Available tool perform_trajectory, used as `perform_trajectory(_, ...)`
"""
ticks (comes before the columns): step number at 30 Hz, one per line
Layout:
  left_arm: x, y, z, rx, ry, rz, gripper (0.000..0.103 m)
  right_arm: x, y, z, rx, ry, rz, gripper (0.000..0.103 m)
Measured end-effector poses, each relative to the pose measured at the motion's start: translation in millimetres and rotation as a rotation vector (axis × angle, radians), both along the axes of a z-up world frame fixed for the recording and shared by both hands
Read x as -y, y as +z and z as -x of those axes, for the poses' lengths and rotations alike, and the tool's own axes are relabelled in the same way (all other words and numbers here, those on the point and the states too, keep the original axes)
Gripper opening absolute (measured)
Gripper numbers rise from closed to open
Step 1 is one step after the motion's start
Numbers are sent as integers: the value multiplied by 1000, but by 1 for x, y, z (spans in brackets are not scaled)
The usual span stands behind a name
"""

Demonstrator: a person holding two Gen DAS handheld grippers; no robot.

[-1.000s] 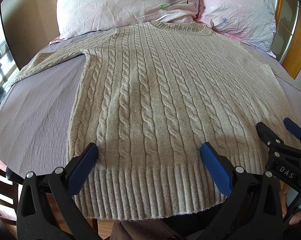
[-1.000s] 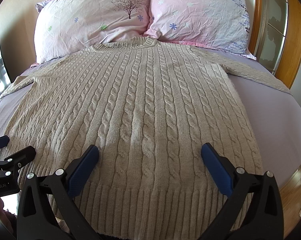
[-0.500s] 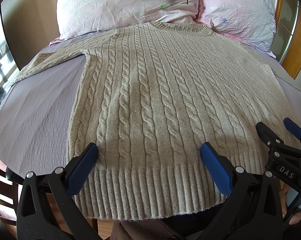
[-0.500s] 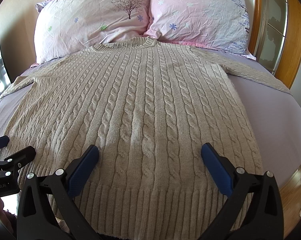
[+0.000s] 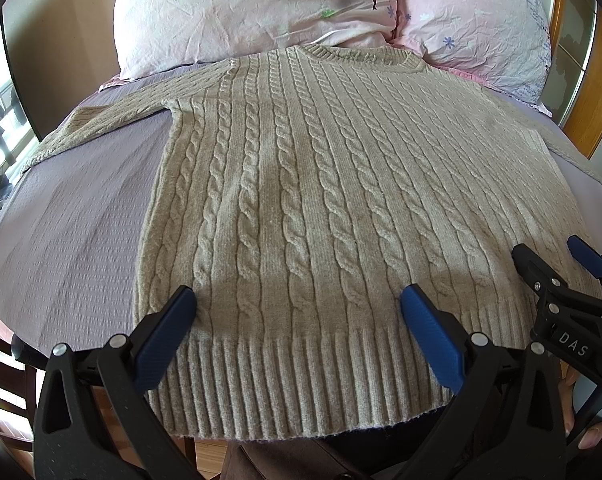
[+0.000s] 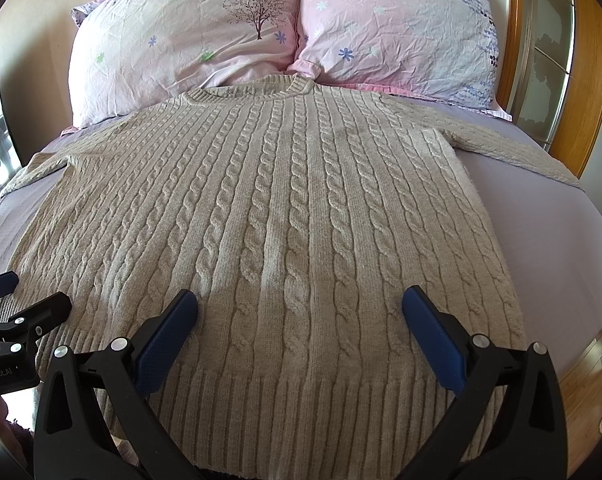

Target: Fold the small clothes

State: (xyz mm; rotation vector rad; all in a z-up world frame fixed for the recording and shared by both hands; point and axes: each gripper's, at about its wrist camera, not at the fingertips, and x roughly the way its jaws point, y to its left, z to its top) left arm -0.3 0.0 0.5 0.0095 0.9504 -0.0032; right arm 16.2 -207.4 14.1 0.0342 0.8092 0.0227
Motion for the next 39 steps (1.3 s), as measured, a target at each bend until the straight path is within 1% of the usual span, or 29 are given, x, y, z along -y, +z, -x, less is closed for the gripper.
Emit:
perform_trajectory(9, 0, 0, 0, 1, 0, -1, 101, 1, 1, 0, 9, 5, 2, 102)
perform_trajectory(11, 0, 0, 0, 6, -4, -3, 101, 2, 2, 0, 18, 23, 0, 102)
perform_trajectory(13, 0, -1, 2, 28, -12, -6, 101, 5, 2, -1, 40, 66, -11, 102)
perform_trajectory(15, -1, -2, 5, 63, -29, -8, 101, 18, 9, -6, 43, 126, -64, 102)
perform_trajectory(16, 1, 1, 7, 71, -35, -9, 101, 29, 14, -10, 44, 131, -113, 102)
perform_trajectory(17, 2, 1, 6, 80, -46, -11, 101, 49, 24, -14, 66, 107, -181, 102)
perform_trajectory(19, 1, 4, 1, 80, -81, -4, 101, 90, 43, -23, 114, 23, -264, 102)
perform_trajectory(20, 0, 3, 1, 85, -90, 6, 101, 126, 55, -34, 132, -63, -310, 102)
perform_trajectory(22, -7, 8, -5, 125, -118, 52, 101, 178, 63, -51, 133, -204, -372, 102)
perform_trajectory(23, -16, 15, -9, 185, -151, 121, 101, 220, 64, -64, 127, -322, -426, 96)
perform_trajectory(24, -22, 20, -12, 225, -178, 173, 101, 253, 61, -75, 117, -415, -467, 80)
perform_trajectory(25, -28, 24, -16, 253, -199, 214, 101, 275, 57, -82, 105, -476, -496, 73)
perform_trajectory(26, -31, 27, -19, 265, -204, 232, 101, 319, 47, -98, 68, -590, -556, 64)
perform_trajectory(27, -37, 30, -25, 275, -202, 248, 101, 338, 41, -105, 57, -640, -584, 57)
perform_trajectory(28, -42, 34, -31, 282, -194, 260, 101, 371, 31, -116, 39, -731, -628, 54)
perform_trajectory(32, -75, 45, -52, 334, -127, 332, 101, 437, 5, -141, 21, -920, -699, 48)
perform_trajectory(33, -82, 48, -55, 343, -107, 342, 101, 447, 1, -146, 18, -942, -724, 48)
perform_trajectory(34, -89, 50, -60, 351, -86, 348, 101, 460, -7, -156, 20, -962, -765, 44)
perform_trajectory(35, -99, 51, -65, 361, -60, 357, 101, 463, -11, -159, 35, -972, -783, 38)
perform_trajectory(36, -108, 53, -71, 369, -36, 368, 101, 467, -14, -165, 43, -985, -795, 35)
perform_trajectory(37, -119, 53, -76, 375, -10, 380, 101, 470, -17, -166, 57, -996, -810, 34)
perform_trajectory(38, -126, 52, -78, 378, 10, 386, 101, 474, -21, -173, 76, -1006, -839, 28)
perform_trajectory(39, -137, 51, -80, 385, 42, 399, 101, 478, -26, -179, 87, -1015, -864, 15)
